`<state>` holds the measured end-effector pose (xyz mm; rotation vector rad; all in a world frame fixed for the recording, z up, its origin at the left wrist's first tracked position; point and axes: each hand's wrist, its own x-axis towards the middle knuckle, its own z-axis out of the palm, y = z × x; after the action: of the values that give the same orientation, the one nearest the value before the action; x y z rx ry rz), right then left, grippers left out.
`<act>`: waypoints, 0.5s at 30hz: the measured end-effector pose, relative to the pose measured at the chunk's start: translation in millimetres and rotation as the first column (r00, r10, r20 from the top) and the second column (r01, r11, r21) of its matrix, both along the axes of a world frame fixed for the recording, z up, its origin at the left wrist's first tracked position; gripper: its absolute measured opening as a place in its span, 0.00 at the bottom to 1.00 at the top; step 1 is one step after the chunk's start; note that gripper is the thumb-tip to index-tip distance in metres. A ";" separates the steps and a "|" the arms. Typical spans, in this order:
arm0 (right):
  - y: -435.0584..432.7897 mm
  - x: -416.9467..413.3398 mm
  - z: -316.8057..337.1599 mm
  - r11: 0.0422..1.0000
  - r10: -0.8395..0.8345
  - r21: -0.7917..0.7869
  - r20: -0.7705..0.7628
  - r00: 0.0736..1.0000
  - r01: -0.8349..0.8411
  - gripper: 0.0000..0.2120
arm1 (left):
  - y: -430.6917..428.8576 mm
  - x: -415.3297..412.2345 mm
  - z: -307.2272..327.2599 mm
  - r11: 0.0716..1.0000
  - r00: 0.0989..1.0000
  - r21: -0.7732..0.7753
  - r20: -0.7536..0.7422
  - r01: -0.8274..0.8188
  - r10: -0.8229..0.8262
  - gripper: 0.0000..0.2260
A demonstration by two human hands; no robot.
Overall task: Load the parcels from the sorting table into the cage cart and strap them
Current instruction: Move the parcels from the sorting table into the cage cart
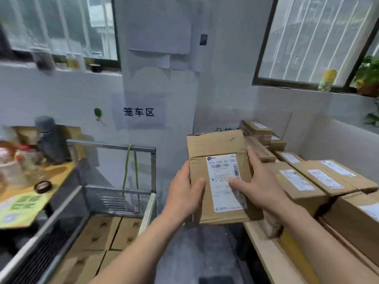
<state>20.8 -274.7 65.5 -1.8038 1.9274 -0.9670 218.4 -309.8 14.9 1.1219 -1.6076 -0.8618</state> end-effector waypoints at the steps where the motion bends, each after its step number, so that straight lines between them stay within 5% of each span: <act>1: -8.3 18.3 0.3 0.999 0.041 -0.015 0.002 0.999 -0.041 0.50 | -2.6 19.3 0.4 0.999 0.999 -0.009 -0.008 -0.049 0.049 0.17; 15: -152.4 216.5 -49.5 0.808 0.589 -0.081 0.100 0.802 -0.583 0.41 | -29.6 210.8 -31.7 0.784 0.784 0.013 0.041 -0.621 0.620 0.18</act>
<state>237.3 -427.0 16.0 -2.1188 1.1452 -0.8682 429.3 -339.4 -16.8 1.5680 -1.1233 -0.4178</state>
